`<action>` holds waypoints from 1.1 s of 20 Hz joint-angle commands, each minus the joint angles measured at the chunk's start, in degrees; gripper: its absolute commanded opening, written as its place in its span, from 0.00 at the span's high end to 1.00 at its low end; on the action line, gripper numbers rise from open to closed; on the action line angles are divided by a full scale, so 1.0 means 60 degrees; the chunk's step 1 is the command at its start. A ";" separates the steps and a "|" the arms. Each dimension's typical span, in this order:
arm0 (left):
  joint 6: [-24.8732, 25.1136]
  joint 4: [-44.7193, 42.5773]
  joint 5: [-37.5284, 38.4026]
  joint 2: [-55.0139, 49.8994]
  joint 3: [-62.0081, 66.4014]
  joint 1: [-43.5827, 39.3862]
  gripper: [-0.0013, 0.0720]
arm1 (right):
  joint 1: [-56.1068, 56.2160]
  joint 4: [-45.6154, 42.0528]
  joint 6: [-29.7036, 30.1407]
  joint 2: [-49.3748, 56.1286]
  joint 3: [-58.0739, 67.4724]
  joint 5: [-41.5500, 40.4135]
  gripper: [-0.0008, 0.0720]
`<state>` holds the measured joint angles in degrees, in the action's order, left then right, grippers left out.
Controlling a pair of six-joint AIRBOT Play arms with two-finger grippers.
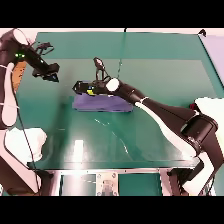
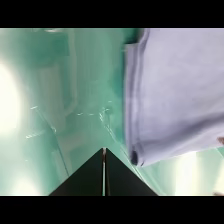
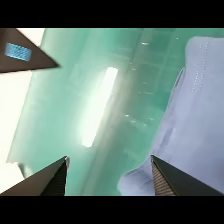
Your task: Fold the shirts.
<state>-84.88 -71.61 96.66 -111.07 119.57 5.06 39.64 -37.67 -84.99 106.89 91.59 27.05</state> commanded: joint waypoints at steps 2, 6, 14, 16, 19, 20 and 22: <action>0.0164 -0.0011 0.0051 0.0007 -0.0004 0.0448 0.95 | -0.1494 -0.0871 -0.0091 -0.0466 0.0022 0.2197 0.20; 0.0073 0.0000 0.0025 0.0007 -0.0058 0.0415 0.95 | -0.4535 -0.1239 -0.0342 -0.1020 -0.0124 0.5380 0.23; -0.0357 -0.0040 -0.0302 0.0007 -0.0455 0.0415 0.96 | -0.7293 -0.0874 0.0153 -0.1224 -0.3155 0.5960 0.23; -0.0353 -0.0044 -0.0408 0.0007 -0.0455 0.0415 0.95 | -0.6776 -0.0102 0.0517 -0.1082 -0.3475 0.5377 0.23; -0.0346 -0.0040 -0.0404 0.0004 -0.0455 0.0415 0.96 | -0.5686 0.0867 0.0783 -0.0685 -0.3468 0.4896 0.23; -0.0342 -0.0044 -0.0379 0.0007 -0.0455 0.0415 0.96 | -0.5297 0.1173 0.0787 -0.0623 -0.3457 0.4605 0.23; -0.0277 -0.0044 -0.0280 0.0004 -0.0455 0.0415 0.95 | -0.4779 0.1464 0.1024 -0.0590 -0.3246 0.4273 0.80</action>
<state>-86.89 -71.85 94.52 -111.04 116.86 7.49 6.61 -34.28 -81.10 102.63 71.72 56.07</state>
